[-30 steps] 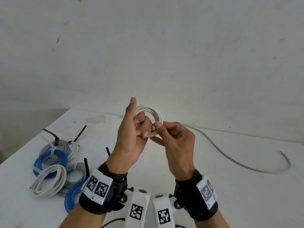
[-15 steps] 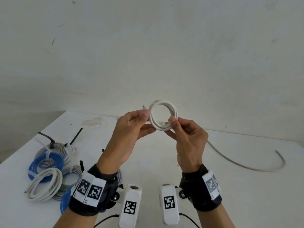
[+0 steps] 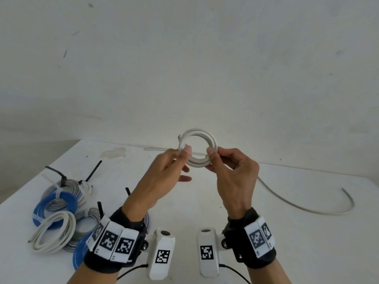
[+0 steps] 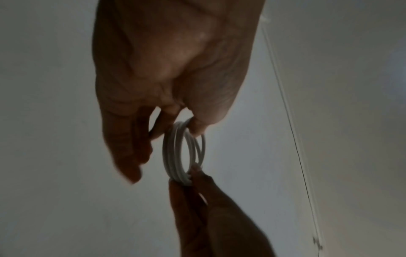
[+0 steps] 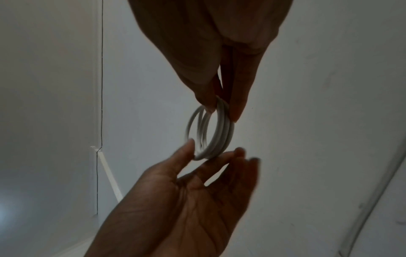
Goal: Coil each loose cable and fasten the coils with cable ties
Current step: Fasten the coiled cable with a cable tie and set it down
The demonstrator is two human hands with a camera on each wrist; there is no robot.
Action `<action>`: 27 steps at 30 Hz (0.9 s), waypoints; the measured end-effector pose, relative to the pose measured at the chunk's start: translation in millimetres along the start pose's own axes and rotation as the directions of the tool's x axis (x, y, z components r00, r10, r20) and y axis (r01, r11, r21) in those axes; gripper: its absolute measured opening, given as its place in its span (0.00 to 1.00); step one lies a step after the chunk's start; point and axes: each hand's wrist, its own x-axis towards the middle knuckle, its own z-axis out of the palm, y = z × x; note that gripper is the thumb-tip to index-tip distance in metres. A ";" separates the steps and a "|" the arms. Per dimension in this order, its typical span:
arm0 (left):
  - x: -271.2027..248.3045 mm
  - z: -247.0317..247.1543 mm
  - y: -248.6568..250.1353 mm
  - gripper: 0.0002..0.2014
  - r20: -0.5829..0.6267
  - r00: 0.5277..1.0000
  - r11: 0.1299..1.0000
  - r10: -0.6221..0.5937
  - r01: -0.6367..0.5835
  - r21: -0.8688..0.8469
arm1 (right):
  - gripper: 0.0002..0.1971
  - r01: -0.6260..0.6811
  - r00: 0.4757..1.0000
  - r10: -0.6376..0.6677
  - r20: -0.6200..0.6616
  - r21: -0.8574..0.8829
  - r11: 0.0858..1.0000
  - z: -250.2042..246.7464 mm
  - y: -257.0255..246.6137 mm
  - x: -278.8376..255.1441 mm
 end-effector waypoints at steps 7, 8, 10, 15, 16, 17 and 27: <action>2.8 0.9 -4.5 0.16 -0.236 0.968 0.974 0.087 -0.132 -0.182 | 0.04 0.015 1.000 -0.015 0.007 -0.013 1.000 1.6 3.1 -1.6; 2.6 2.1 -5.2 0.14 -0.222 0.970 0.982 0.097 -0.129 -0.137 | 0.04 0.017 1.000 -0.016 0.011 -0.027 0.999 1.4 4.2 -2.2; 4.0 -1.3 -6.2 0.11 -0.169 0.981 0.990 0.096 -0.111 -0.082 | 0.04 0.005 1.000 -0.004 0.016 -0.034 0.999 1.9 6.2 -3.3; 3.7 -15.8 -3.7 0.08 -0.053 0.998 0.996 0.032 -0.036 -0.085 | 0.05 -0.009 0.999 0.012 0.044 -0.055 0.998 2.7 10.0 -2.6; 2.6 -16.3 -2.6 0.08 -0.023 0.999 0.997 0.032 -0.033 -0.072 | 0.05 -0.015 0.999 0.017 0.047 -0.058 0.998 1.4 10.2 -1.7; 2.5 -16.4 -1.9 0.07 0.004 1.000 0.997 0.030 -0.030 -0.071 | 0.05 -0.022 0.998 0.025 0.052 -0.056 0.998 -0.2 9.8 -0.4; 8.0 -22.2 -2.8 0.24 0.082 0.994 0.878 -0.071 0.102 -0.468 | 0.05 -0.064 0.992 0.059 0.112 0.043 0.997 -4.6 -1.2 3.9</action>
